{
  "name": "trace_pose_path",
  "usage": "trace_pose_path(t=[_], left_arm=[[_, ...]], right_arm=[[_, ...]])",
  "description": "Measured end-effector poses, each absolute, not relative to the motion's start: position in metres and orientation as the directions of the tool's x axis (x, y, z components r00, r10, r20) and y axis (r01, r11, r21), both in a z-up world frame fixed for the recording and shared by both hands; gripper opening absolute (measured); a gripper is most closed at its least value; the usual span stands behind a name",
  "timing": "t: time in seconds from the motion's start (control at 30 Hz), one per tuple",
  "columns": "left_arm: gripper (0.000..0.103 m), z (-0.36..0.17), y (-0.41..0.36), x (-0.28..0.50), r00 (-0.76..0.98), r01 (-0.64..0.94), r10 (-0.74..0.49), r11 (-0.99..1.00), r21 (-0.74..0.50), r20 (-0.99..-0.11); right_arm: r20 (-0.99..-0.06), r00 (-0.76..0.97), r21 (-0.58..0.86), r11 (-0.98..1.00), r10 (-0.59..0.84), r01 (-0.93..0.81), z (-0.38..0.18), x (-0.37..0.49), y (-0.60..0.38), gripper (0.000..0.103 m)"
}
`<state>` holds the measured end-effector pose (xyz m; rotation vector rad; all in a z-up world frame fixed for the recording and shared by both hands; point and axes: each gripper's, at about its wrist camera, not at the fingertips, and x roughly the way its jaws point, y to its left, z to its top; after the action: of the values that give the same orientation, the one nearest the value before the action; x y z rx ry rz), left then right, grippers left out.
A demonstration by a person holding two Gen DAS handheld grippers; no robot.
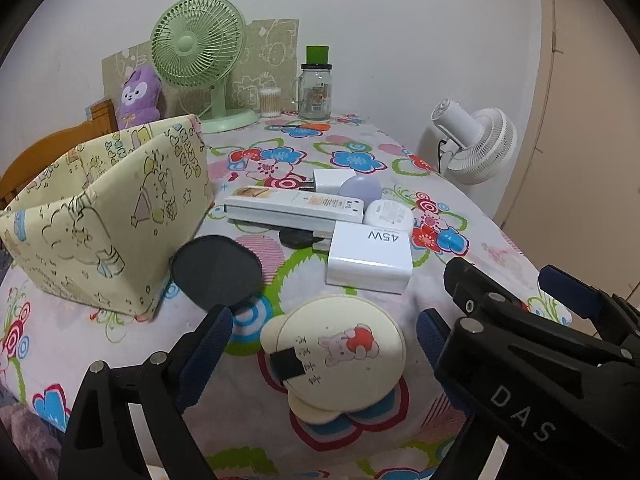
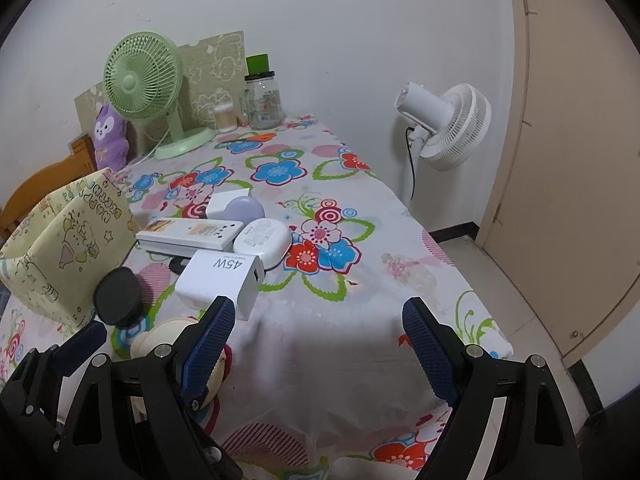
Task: Organize rigid objects
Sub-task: 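Close the left tool on the round cream bunny-print coaster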
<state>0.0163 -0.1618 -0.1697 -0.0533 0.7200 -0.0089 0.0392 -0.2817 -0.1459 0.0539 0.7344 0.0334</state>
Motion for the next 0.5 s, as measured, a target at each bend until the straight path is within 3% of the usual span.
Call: trace_pose_path(t=[0.43,0.5], left_arm=[[0.095,-0.194,-0.174,0.015,0.736,-0.043,0.020,0.999,-0.018,-0.677],[0.091,-0.194,-0.172,0.016,0.738,-0.050,0.018,0.998,-0.029,-0.675]], right_arm=[[-0.693,0.718,0.074,0.997,0.069,-0.025,-0.160,0.039,-0.282,0.088],[-0.695,0.715,0.081,0.996,0.076,-0.028,-0.162,0.040,-0.282,0.088]])
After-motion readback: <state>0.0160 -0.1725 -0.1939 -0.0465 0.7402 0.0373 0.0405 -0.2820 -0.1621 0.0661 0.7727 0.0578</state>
